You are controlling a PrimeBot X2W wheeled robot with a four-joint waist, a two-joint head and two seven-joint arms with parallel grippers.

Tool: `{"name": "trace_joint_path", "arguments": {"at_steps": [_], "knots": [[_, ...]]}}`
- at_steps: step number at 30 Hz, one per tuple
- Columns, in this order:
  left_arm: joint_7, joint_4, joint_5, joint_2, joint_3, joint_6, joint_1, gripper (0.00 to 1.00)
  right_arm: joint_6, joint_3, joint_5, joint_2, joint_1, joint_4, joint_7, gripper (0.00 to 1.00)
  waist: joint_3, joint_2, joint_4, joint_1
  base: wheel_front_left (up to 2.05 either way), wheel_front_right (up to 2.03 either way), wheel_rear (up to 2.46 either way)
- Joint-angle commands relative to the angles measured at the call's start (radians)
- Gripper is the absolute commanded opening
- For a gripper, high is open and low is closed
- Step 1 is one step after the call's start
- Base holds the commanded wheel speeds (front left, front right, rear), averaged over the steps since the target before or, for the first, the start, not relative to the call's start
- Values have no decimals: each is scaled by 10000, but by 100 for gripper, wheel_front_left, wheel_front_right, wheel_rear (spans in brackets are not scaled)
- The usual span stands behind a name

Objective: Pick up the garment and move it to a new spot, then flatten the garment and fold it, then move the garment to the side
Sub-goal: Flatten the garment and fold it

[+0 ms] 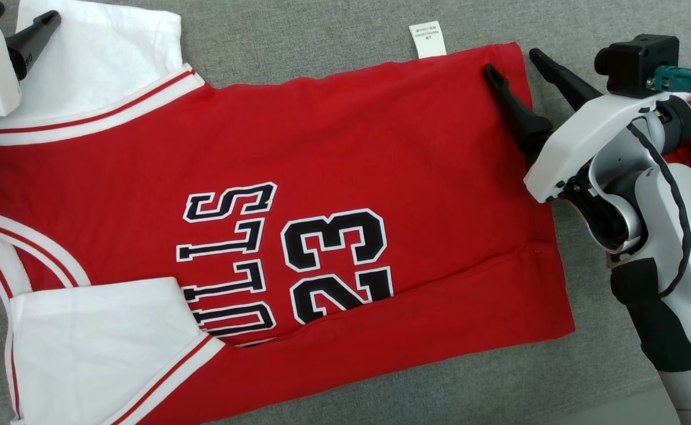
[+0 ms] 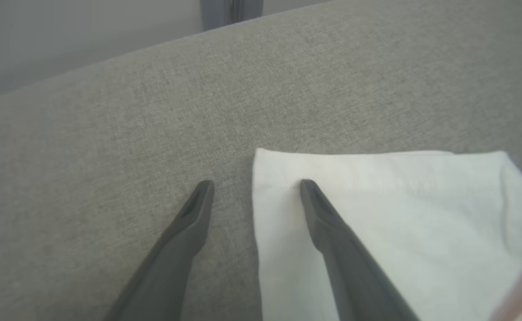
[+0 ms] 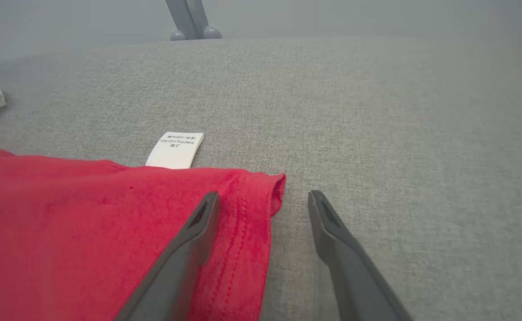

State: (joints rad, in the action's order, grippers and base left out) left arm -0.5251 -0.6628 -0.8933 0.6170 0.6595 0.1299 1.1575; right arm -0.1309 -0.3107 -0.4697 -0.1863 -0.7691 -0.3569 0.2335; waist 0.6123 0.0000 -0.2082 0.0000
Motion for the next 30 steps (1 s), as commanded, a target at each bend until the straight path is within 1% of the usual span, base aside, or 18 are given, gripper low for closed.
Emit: {"name": "trace_joint_path", "arguments": {"at_steps": [1,2,3,4,13,18,23,27,30], "knots": [[-98,-96,-116,11,91,7,66,100,4,-28,-88,-70,-91,-34,25,100,9,0,-12,0,0,0,0],[-218,-125,-187,8,243,8,68,75,4,-87,-135,-93,-137,-77,58,85,15,0,-18,0,0,0,0],[-385,-142,-379,24,485,9,77,0,4,-177,-275,-131,-194,-145,94,11,18,0,-12,0,0,0,0],[-437,-136,-454,51,581,9,115,0,4,-201,-351,-147,-197,-184,127,0,13,0,-1,0,0,0,0],[412,88,-876,164,1074,5,532,0,4,-172,-524,-404,-238,-238,-455,0,-288,0,240,0,0,0,0],[1015,497,-1088,262,1376,5,527,0,4,-166,-601,-748,34,-82,-715,0,-628,0,551,0,0,0,0],[1541,1330,-1438,432,1642,5,133,0,4,-76,-773,-1241,606,341,-843,0,-1000,0,981,0,0,0,0],[2000,2237,-1761,714,1735,7,-251,0,4,101,-849,-1577,1328,1028,-848,0,-1268,0,1290,0,0,0,0],[2305,3058,-2099,1094,1684,7,-728,0,4,245,-835,-1831,1980,1668,-744,0,-1427,0,1456,0,0,0,0]]}}
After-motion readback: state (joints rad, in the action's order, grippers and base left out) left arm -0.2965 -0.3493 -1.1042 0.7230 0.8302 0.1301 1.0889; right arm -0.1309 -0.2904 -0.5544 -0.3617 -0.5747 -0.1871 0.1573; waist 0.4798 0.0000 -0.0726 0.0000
